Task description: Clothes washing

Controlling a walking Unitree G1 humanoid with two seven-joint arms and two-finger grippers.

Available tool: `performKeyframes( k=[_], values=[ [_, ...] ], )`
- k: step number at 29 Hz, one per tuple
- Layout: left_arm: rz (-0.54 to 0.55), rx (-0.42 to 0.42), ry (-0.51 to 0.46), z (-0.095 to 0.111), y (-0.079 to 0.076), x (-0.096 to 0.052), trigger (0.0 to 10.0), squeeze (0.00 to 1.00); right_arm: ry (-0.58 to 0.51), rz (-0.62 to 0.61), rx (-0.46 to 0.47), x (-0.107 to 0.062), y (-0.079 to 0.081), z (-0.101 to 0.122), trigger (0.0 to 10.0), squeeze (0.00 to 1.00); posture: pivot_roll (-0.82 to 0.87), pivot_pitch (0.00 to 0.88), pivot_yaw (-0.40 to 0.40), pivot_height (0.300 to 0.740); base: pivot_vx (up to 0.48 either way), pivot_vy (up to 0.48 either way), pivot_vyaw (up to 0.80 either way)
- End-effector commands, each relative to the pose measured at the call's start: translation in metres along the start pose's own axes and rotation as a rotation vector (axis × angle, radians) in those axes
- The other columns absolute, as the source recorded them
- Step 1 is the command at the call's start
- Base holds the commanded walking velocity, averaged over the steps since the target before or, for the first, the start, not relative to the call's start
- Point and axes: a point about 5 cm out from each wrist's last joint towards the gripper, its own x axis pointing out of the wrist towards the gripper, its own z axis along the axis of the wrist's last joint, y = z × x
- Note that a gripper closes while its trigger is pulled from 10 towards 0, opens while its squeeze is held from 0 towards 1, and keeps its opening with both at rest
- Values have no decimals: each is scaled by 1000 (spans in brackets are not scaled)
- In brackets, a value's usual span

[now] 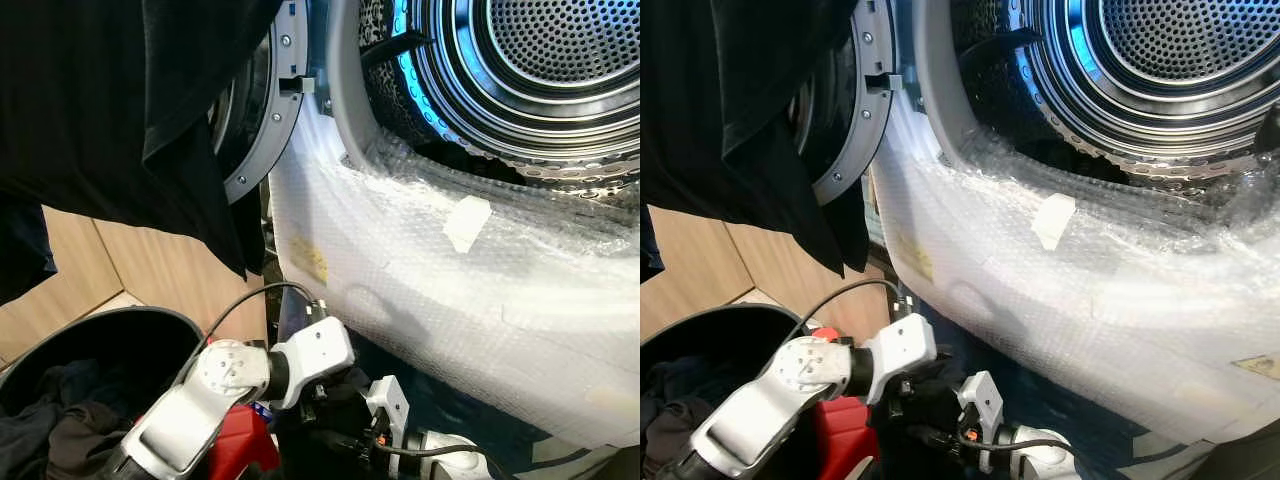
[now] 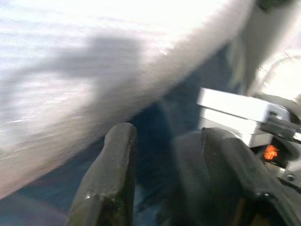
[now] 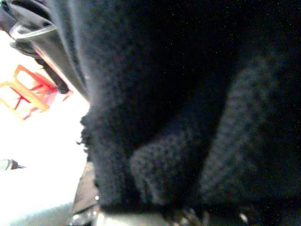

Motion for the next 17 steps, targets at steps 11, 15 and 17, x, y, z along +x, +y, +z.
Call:
performKeyframes(
  k=[11,15,17],
  values=[
    [581,-182,82,-41,33,-49,10000,1000,14,-43,-41,-22,-5,-5,0,0,34,0,8,740,0,0,0],
    [842,-177,70,-50,47,-63,10000,1000,29,-18,-110,-25,-2,1,0,0,35,0,1,740,0,0,0],
    [948,-202,48,-54,51,-72,10000,1000,11,-14,-123,-26,-1,5,0,0,42,0,-3,740,0,0,0]
  ],
)
